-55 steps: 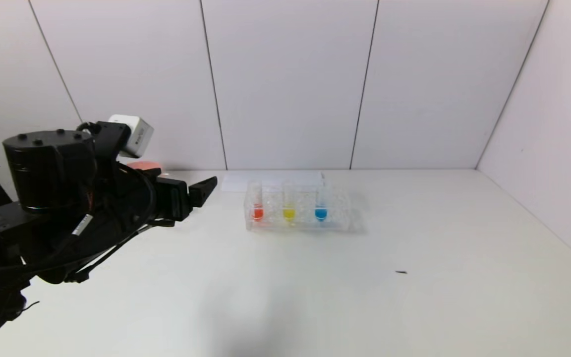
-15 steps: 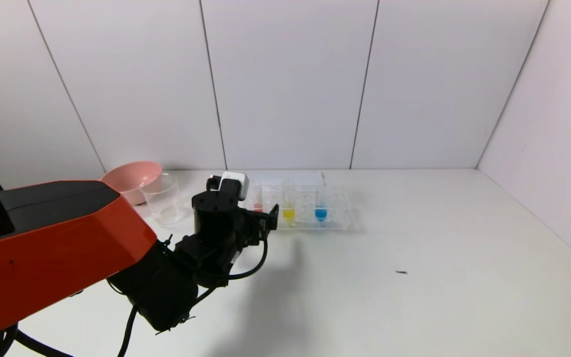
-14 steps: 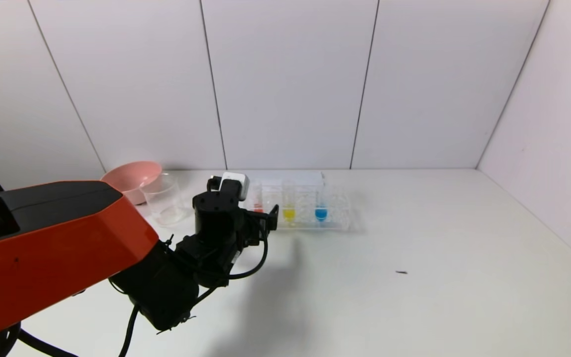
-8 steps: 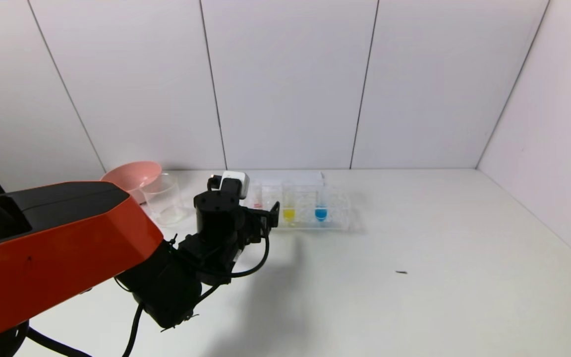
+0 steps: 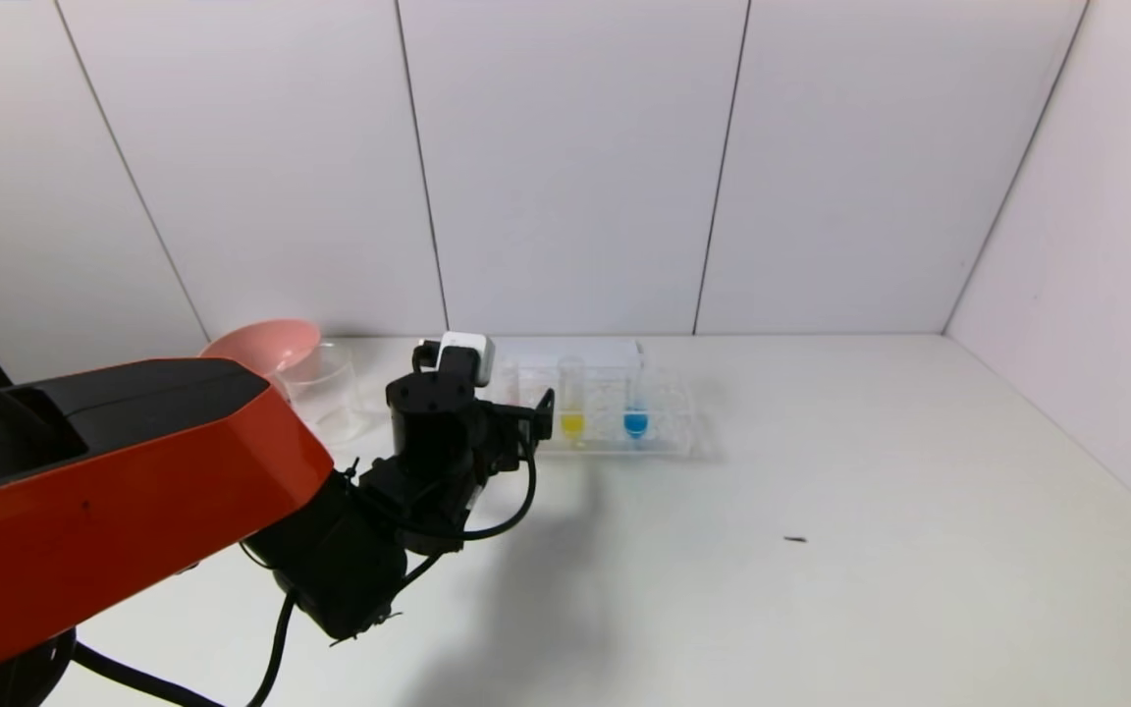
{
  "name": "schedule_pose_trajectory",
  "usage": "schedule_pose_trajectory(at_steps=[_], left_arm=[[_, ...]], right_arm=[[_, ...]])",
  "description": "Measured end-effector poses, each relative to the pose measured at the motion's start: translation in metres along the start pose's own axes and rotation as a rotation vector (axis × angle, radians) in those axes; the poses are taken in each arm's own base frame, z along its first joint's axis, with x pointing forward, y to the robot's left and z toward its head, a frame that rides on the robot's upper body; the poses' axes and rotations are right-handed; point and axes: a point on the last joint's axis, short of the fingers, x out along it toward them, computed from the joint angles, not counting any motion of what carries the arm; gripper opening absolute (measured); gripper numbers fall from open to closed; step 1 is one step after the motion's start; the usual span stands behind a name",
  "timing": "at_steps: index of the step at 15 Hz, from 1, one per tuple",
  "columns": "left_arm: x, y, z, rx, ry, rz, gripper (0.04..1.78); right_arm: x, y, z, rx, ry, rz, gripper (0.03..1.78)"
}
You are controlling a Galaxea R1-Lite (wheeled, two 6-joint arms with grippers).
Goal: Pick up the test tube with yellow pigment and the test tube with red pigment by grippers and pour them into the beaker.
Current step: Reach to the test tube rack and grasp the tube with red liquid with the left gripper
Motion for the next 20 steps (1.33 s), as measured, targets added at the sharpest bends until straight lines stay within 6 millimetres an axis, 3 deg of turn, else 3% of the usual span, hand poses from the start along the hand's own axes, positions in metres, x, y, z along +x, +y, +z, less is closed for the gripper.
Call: schedule_pose_trajectory(at_steps=[9, 20], left_arm=[[0.019, 0.002, 0.006, 0.011, -0.043, 0.017, 1.76], [0.023, 0.002, 0.001, 0.015, -0.038, 0.018, 1.76]], right_arm=[[0.0, 0.0, 0.0, 0.0, 0.0, 0.001, 1.7], [0.0, 0.0, 0.0, 0.0, 0.0, 0.0, 1.7]])
